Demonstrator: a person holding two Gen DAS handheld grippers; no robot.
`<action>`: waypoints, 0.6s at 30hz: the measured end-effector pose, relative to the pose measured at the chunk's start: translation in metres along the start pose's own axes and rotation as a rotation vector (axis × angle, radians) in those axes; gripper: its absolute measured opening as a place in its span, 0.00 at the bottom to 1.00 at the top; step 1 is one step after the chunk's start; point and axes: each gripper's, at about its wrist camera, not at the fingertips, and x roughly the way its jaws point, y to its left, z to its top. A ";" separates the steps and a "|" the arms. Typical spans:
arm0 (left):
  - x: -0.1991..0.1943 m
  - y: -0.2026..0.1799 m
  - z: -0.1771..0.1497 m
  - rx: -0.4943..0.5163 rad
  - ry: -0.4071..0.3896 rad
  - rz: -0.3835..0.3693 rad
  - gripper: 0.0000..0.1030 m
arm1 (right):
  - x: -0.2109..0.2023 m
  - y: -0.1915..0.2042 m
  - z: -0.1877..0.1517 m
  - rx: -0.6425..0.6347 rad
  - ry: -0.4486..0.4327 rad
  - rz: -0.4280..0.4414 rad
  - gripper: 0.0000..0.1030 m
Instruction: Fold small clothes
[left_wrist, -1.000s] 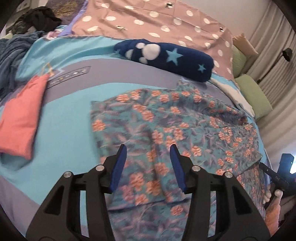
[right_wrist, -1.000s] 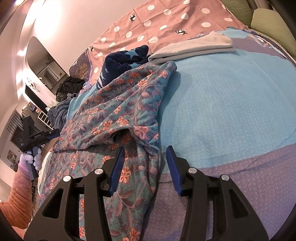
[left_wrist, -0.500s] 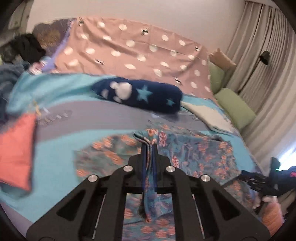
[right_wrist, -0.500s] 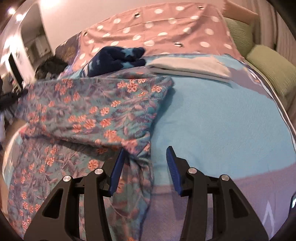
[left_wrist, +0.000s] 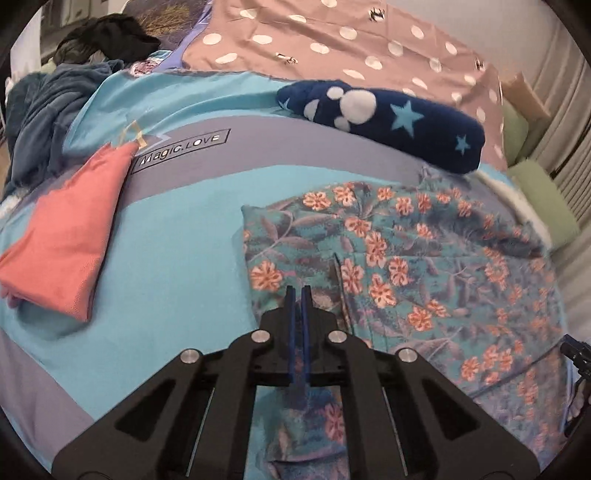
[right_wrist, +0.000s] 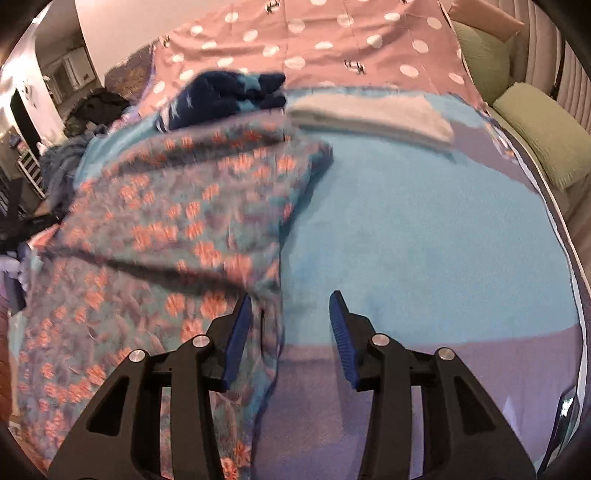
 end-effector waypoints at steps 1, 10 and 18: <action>-0.004 0.000 0.003 0.007 -0.012 0.006 0.11 | -0.002 -0.002 0.008 -0.004 -0.011 0.005 0.43; 0.012 -0.064 0.082 0.098 -0.017 -0.119 0.49 | 0.063 0.021 0.159 -0.004 0.067 0.266 0.44; 0.110 -0.129 0.112 0.192 0.181 -0.124 0.51 | 0.171 0.050 0.208 0.135 0.340 0.352 0.45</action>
